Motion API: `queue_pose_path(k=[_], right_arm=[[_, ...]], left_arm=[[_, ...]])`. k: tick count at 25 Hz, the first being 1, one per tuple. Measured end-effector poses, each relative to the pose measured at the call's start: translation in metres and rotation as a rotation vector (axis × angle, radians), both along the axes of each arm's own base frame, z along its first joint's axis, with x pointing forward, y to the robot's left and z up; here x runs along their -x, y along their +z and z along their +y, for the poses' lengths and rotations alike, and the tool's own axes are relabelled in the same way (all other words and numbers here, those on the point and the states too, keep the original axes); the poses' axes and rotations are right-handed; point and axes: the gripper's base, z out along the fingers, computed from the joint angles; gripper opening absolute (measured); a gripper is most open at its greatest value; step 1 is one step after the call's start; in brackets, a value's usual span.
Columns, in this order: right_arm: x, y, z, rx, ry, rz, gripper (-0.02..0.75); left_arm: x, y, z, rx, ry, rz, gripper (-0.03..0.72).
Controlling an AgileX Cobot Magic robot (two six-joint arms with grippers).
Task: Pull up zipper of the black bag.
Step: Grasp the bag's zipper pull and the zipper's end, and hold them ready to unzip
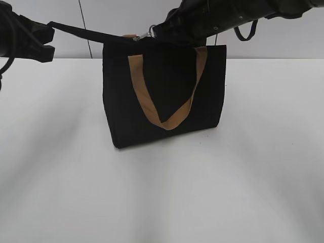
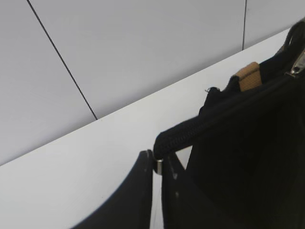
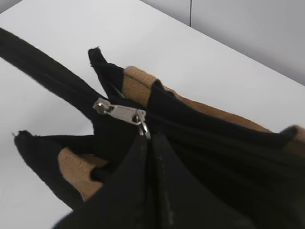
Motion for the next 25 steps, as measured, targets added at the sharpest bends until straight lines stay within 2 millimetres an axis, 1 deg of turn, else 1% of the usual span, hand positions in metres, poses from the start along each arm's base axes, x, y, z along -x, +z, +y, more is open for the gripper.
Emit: queue_pose_path(k=[4, 9, 19, 22, 25], right_arm=[[-0.009, 0.000, -0.017, -0.008, -0.054, 0.007, -0.015], [-0.012, 0.000, -0.024, -0.010, -0.076, 0.009, -0.015], [-0.025, 0.000, -0.055, -0.013, -0.155, 0.015, -0.015], [-0.027, 0.000, -0.061, -0.014, -0.170, 0.018, -0.015], [-0.027, -0.001, -0.062, -0.021, -0.176, 0.026, -0.015]], left_arm=[[0.000, -0.001, 0.003, -0.008, 0.017, 0.014, 0.010], [0.000, -0.001, 0.004, -0.010, 0.019, 0.016, 0.010], [0.000, -0.002, 0.004, -0.010, 0.021, 0.019, 0.010], [0.000, -0.002, 0.004, -0.011, 0.022, 0.019, 0.010], [0.000, -0.002, 0.004, -0.011, 0.022, 0.019, 0.010]])
